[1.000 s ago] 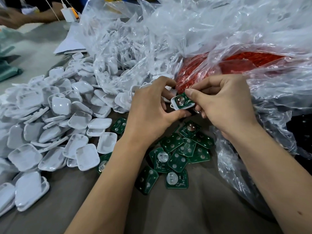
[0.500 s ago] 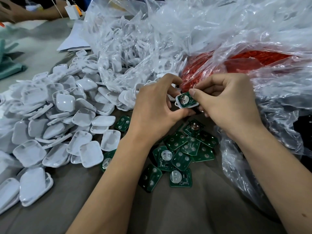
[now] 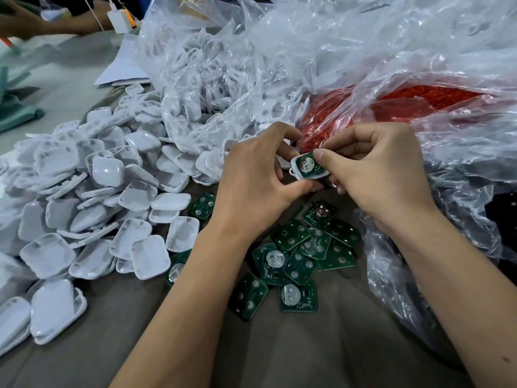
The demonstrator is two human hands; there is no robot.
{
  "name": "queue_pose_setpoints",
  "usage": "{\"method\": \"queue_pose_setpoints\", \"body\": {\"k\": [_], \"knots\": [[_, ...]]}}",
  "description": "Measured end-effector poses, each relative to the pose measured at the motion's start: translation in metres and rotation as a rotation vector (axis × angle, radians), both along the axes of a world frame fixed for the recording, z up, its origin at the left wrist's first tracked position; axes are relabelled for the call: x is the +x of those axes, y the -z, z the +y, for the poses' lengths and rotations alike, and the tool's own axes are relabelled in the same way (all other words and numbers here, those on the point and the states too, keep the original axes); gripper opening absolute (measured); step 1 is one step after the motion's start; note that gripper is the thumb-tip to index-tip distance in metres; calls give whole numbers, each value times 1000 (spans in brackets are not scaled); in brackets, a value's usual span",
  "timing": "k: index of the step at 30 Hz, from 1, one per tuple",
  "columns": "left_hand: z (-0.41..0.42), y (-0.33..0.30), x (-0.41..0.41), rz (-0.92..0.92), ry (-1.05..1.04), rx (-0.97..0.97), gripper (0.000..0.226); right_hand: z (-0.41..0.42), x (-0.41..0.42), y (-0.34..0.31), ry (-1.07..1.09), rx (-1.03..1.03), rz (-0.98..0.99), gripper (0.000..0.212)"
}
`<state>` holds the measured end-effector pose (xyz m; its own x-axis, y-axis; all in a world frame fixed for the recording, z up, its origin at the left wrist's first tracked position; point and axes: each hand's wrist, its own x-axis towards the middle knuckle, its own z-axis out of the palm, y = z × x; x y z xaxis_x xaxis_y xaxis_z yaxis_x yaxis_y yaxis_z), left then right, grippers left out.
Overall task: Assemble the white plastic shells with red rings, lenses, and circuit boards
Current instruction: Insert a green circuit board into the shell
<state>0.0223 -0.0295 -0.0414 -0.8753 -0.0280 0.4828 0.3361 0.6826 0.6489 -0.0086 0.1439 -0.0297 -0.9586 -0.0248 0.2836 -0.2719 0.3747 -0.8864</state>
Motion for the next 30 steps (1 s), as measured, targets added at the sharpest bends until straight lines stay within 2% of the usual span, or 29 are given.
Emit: {"method": "queue_pose_setpoints", "body": {"k": [19,26,30], "knots": [[-1,-2,1,4,32,92,57,-3,3,-2,65,160,61,14],[-1,-4,2,-9,42,137,55,3,-2,-2,64,-7,14,11],[-1,-6,3,-6,74,179,56,7,-1,-4,-36,-52,-64,12]]}}
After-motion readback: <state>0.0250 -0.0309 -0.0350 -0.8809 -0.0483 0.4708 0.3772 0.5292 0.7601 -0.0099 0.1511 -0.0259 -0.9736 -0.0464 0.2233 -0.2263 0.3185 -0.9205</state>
